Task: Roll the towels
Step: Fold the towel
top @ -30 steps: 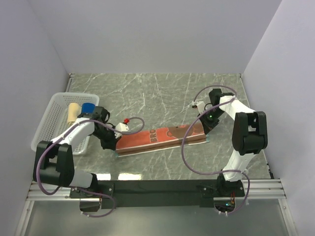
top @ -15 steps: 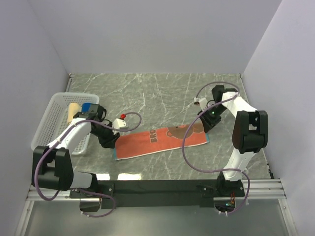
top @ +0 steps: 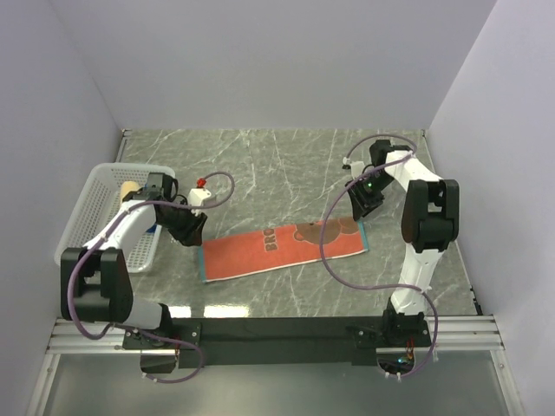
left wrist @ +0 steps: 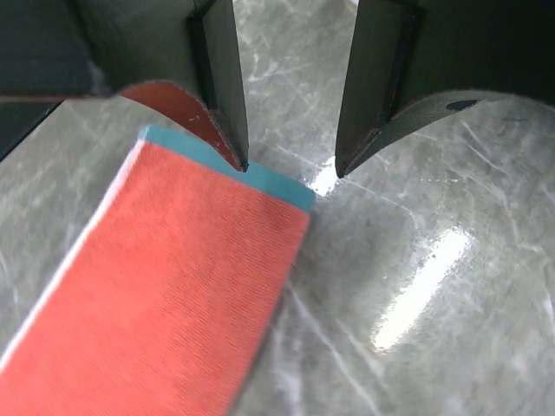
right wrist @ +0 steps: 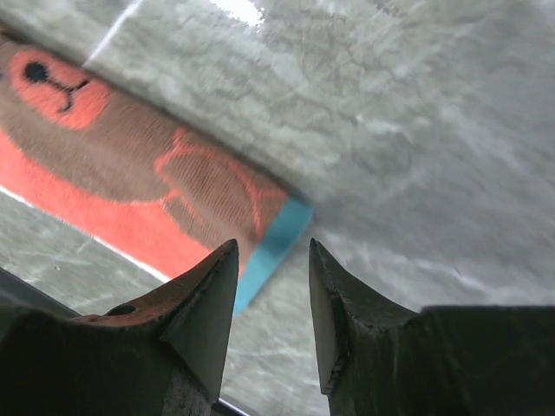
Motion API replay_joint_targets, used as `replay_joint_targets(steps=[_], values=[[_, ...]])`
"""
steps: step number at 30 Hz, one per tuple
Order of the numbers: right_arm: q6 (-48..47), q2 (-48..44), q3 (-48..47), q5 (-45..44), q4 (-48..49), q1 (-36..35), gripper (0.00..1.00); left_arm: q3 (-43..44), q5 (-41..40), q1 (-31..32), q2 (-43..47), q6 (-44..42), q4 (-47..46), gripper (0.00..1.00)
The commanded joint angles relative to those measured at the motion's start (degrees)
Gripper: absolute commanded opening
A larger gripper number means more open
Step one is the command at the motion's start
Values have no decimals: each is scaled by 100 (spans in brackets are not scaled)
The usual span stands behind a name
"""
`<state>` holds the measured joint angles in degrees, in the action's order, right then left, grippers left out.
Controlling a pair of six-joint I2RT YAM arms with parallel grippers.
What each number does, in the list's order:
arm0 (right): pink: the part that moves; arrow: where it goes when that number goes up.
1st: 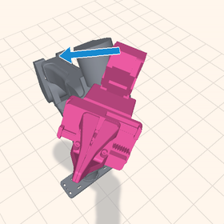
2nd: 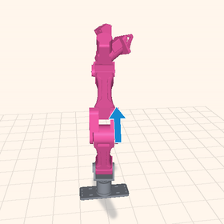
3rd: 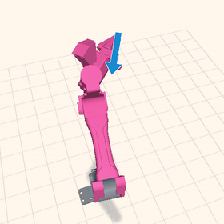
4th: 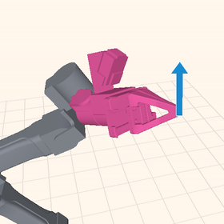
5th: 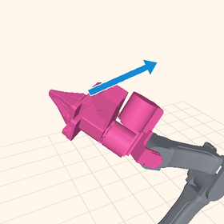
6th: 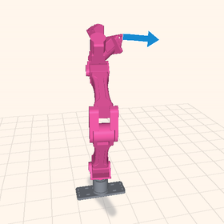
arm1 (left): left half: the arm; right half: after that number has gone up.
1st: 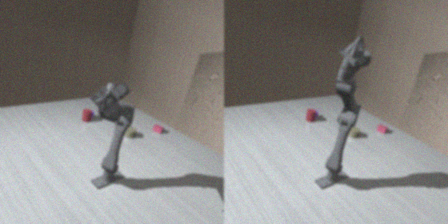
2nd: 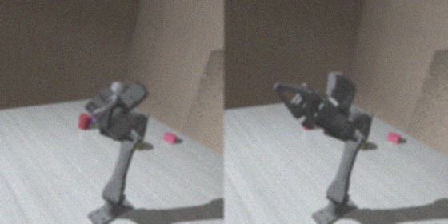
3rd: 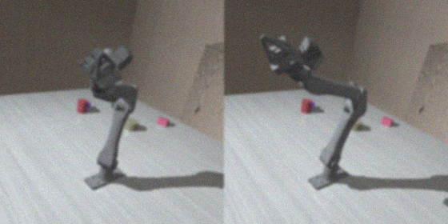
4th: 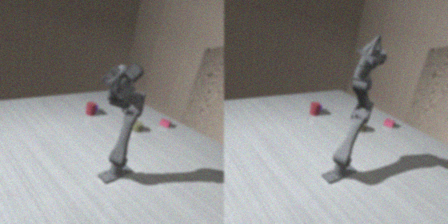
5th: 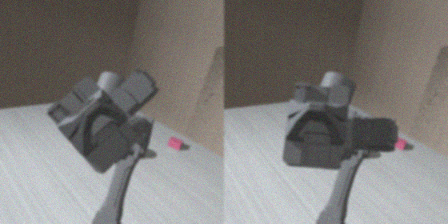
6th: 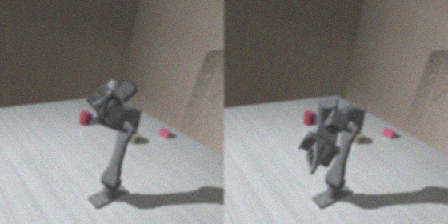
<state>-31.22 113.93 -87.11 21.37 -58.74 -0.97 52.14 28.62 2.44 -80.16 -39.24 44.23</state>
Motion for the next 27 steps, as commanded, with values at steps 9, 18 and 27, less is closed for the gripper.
replay_joint_targets(steps=[9, 18, 27], values=[[90, 165, -17, 8, -23, 71, 47, 183, -32, -226, -623, 725, -142, 51], [90, 200, 19, 333, -234, 229, 47, -37, 390, -226, -712, 822, 7, 53], [196, 393, -25, 465, -173, 247, 44, -2, 311, -226, -896, 848, 33, 52]])
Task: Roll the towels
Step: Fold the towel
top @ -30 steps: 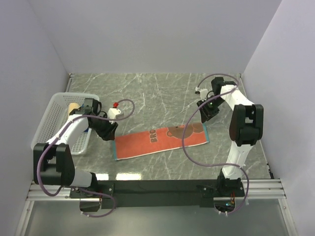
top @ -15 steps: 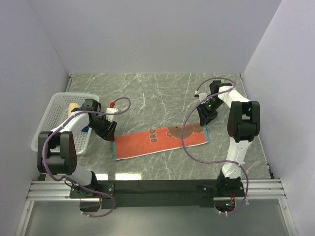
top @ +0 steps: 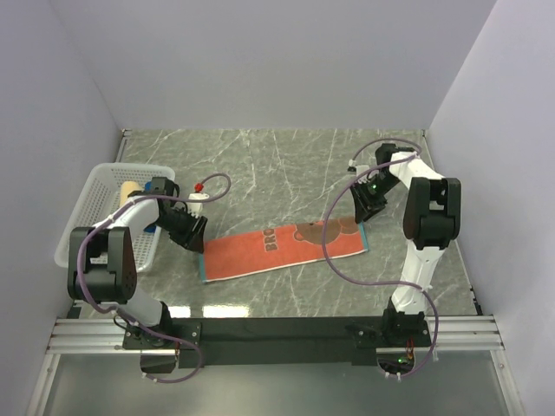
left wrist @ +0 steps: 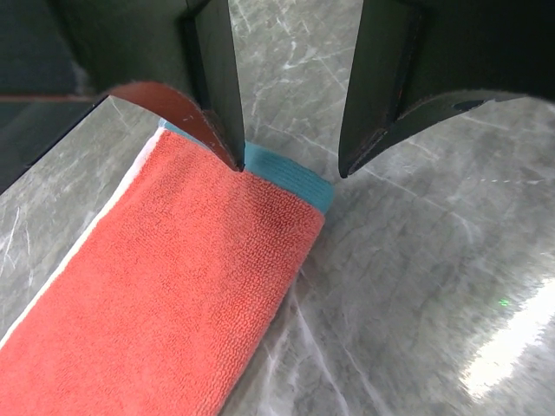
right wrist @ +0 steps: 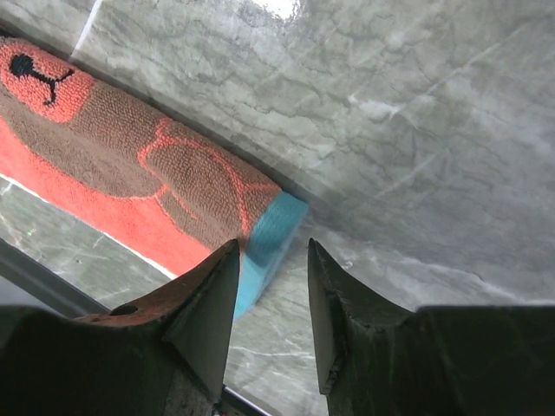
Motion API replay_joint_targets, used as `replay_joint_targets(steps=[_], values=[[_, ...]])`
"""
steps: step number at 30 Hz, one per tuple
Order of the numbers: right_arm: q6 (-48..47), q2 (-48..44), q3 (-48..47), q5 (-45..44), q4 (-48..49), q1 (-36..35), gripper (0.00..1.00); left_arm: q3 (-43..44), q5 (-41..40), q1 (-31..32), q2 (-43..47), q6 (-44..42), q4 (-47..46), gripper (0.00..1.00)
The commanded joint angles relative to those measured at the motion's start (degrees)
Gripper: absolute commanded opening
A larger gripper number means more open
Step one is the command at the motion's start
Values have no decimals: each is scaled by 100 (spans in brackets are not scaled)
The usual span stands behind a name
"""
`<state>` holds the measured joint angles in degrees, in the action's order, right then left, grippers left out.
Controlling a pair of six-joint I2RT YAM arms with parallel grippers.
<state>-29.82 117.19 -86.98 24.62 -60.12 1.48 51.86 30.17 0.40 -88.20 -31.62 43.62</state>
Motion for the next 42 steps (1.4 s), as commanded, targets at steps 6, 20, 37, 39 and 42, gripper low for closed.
replay_joint_targets(steps=[6, 20, 37, 39, 42], values=[[47, 120, -56, 227, -70, 11, 35, 158, 278, -23, -302, 77, 174, 50], [-41, -152, -117, 324, -114, 318, 0, 308, 455, -198, -215, 103, 59, 1], [-49, -195, -689, 719, -413, 538, 0, 580, 481, -357, -206, 24, -38, 1], [-102, -257, -706, 667, -404, 564, 0, 641, 454, -357, -145, -2, -20, 1], [-138, -450, -706, 737, -343, 634, 0, 729, 446, -366, 4, 6, -72, 1]])
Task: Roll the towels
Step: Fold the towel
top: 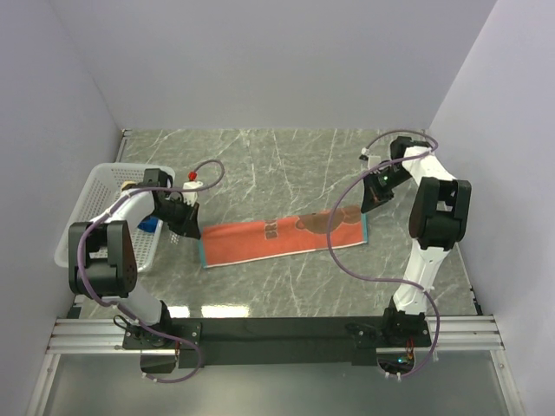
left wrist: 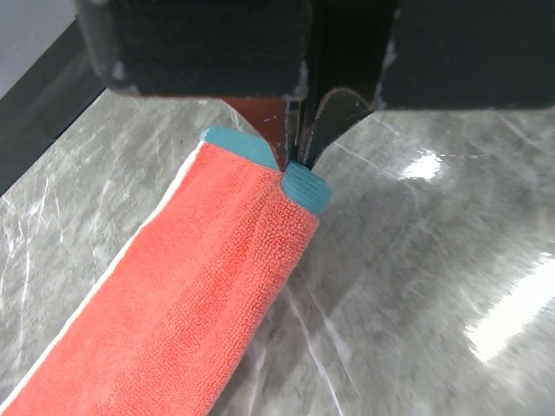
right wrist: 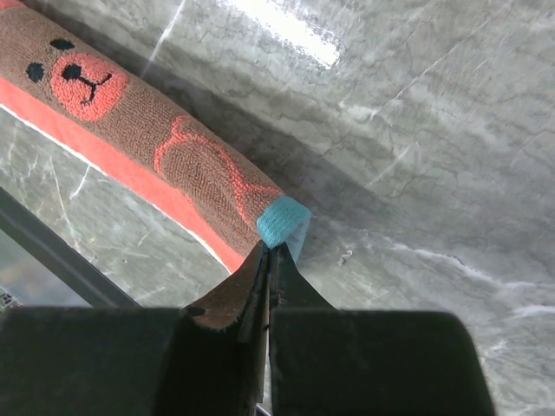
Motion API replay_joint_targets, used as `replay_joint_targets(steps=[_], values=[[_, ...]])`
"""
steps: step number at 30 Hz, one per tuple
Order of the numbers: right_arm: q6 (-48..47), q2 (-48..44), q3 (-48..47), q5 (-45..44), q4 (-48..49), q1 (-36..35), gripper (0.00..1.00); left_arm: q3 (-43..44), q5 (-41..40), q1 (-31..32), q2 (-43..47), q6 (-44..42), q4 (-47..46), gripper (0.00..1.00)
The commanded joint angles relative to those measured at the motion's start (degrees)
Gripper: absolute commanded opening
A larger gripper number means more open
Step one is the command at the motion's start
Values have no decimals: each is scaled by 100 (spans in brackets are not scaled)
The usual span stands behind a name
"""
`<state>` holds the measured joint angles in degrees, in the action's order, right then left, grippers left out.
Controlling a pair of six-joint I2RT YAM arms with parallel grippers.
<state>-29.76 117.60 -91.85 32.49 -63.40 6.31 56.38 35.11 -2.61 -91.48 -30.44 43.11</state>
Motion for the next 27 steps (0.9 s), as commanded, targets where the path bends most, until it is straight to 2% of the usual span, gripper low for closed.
replay_joint_targets(steps=[1, 14, 19, 27], values=[[-136, -562, -228, 11, 29, 178, 0, 312, -48, -64, 376, -77, -83, 0], [84, -1968, -70, 100, 688, 292, 0, 602, -40, -64, 1475, 38, -514, 0], [23, -2617, 229, 29, 636, 310, 0, 558, -22, -73, 1888, -111, -260, 0], [-223, -3945, 1590, -287, 389, 336, 0, 225, 206, -64, 2660, -577, 741, 0]])
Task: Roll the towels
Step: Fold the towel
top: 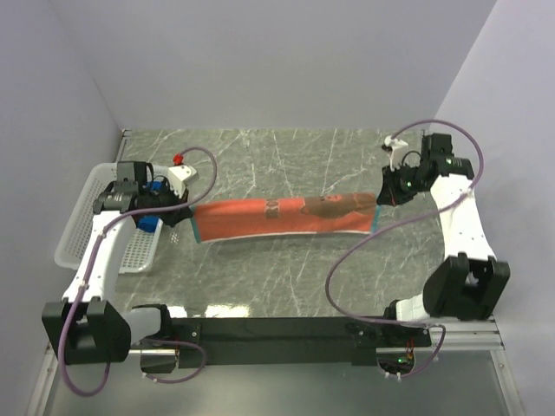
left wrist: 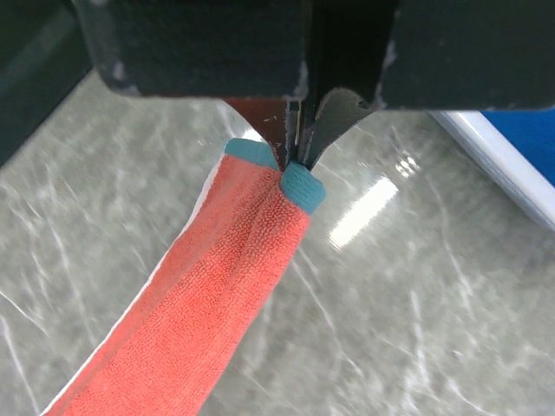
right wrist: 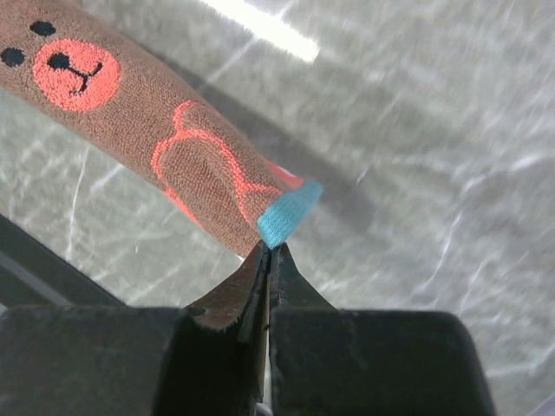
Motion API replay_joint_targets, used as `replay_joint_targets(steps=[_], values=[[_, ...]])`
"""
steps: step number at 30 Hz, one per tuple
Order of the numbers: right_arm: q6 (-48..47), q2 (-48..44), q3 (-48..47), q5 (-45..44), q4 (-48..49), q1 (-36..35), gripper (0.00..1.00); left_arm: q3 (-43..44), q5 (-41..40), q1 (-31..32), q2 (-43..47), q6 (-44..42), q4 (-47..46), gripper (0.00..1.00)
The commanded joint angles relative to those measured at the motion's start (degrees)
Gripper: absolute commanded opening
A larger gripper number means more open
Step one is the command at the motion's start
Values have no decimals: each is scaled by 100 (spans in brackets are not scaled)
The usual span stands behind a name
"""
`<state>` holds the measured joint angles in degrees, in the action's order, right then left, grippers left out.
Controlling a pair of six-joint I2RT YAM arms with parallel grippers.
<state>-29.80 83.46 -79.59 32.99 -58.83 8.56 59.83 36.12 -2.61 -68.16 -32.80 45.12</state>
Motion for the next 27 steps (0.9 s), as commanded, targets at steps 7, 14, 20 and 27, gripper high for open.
replay_joint_targets(steps=[7, 14, 20, 27], values=[[-245, -1227, 1410, -461, -619, 102, 0, -376, 439, -55, 646, -850, 1551, 0], [-9, -517, 1448, -381, -587, 94, 0, -315, 378, -73, 191, -352, 1167, 1], [676, 1916, -458, -57, -612, 76, 5, 765, 405, -64, -2327, 616, 252, 1], [1240, 3992, -2534, -82, -674, 15, 50, 2224, 344, -73, -4248, 1223, -48, 41]])
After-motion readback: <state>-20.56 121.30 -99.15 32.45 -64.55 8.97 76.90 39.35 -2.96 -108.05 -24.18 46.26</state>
